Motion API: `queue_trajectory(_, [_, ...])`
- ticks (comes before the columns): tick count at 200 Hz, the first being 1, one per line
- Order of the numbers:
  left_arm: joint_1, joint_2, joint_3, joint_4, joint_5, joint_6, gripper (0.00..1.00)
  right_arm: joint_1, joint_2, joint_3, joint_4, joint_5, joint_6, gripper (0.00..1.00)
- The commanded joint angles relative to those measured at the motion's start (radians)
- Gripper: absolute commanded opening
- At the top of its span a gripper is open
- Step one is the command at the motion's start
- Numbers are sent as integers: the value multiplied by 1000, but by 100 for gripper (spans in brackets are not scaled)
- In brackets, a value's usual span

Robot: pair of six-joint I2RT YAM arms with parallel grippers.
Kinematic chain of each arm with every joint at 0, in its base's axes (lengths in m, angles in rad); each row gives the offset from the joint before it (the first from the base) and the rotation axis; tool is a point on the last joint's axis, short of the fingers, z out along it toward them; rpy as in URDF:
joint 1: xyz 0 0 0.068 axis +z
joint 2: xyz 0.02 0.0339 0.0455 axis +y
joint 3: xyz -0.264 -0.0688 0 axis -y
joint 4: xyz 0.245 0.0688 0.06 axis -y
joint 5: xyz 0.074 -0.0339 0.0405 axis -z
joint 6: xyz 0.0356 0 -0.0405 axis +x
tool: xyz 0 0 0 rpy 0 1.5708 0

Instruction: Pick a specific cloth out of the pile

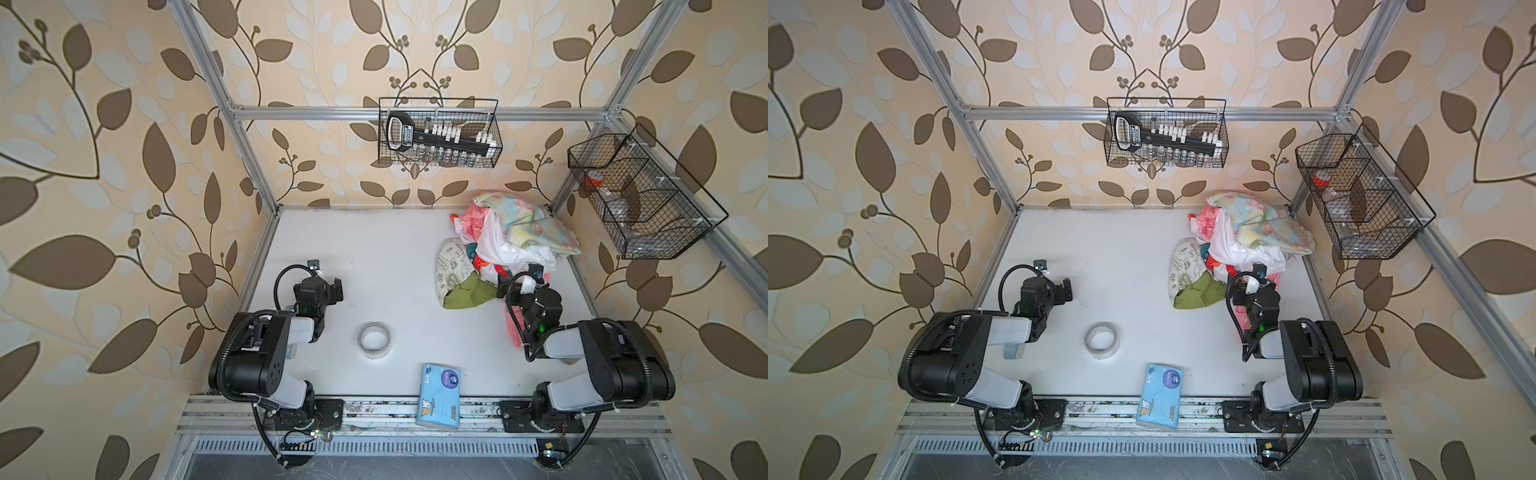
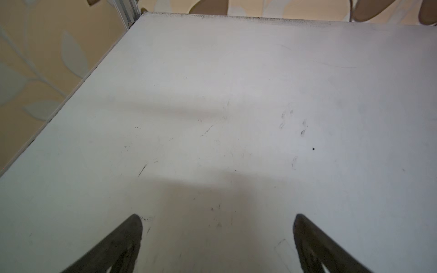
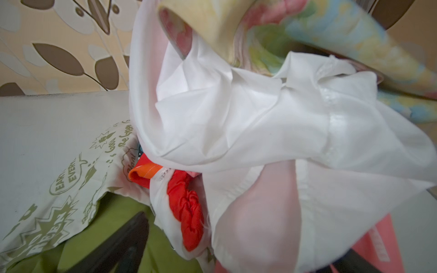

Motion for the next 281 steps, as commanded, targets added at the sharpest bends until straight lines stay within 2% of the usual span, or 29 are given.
queue_trajectory(1, [-7,-2,22,44,-18,-1,99,-3,11,24,26,-22,-2,100])
queue_trajectory(180, [-5,4,24,51,-17,2,99,-9,11,26,21,-30,-1,100])
queue_trajectory(219, [-4,-8,21,40,-12,-2,99,-13,8,25,19,-64,-8,99])
queue_trajectory(245, [-4,-16,23,48,-24,1,94,-13,-6,54,-22,-62,-7,100])
queue_trajectory(252, [-4,-36,52,-11,-38,2,94,-13,-26,91,-104,-52,-5,100])
queue_trajectory(264, [-4,-93,173,-263,-52,-12,94,-9,-68,181,-309,-25,-10,100])
queue_trajectory(281, [-4,-106,343,-542,-5,37,96,4,-133,255,-464,36,-10,100])
